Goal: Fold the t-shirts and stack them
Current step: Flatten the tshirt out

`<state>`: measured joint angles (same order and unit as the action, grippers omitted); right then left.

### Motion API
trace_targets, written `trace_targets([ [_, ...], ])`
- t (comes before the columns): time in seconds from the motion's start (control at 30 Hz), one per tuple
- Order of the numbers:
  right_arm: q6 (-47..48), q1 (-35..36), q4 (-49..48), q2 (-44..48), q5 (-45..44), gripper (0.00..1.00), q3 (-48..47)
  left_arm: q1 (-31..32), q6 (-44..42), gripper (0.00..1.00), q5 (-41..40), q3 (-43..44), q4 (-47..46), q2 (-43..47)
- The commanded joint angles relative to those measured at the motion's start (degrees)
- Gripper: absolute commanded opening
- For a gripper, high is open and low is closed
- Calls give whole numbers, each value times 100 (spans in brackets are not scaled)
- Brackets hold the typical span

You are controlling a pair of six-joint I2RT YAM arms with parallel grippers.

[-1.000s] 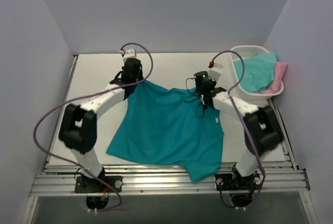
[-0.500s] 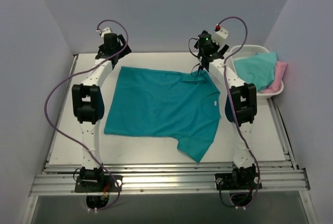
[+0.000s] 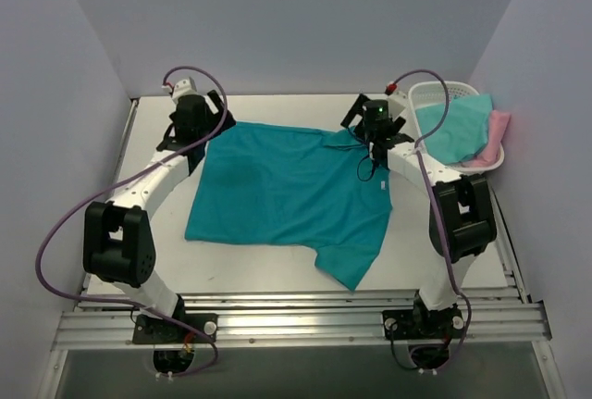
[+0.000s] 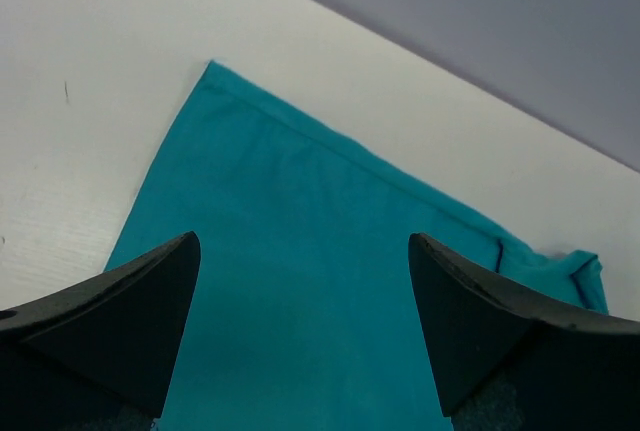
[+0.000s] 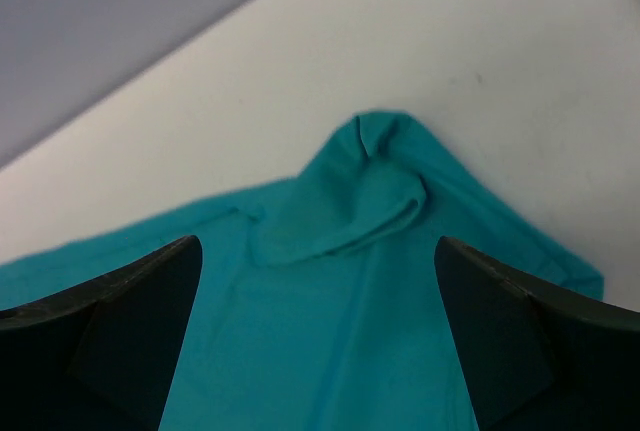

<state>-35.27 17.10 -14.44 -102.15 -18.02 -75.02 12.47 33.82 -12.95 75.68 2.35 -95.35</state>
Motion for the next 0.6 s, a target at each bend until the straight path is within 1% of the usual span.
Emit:
trace_targets([
  [0.0, -410, -198, -367, -383, 1237, 97, 453, 141, 186, 94, -146, -692, -542, 244],
  [0.1, -472, -225, -376, -753, 1485, 95, 410, 256, 230, 94, -138, -1071, -665, 368],
  [0.2, -472, -225, -384, -1043, 1495, 94, 304, 361, 204, 94, -164, -1283, -744, 403],
  [0.57, -350, -286, -367, -1448, 1214, 92, -117, 493, -7, 94, -243, -1529, -903, 333],
])
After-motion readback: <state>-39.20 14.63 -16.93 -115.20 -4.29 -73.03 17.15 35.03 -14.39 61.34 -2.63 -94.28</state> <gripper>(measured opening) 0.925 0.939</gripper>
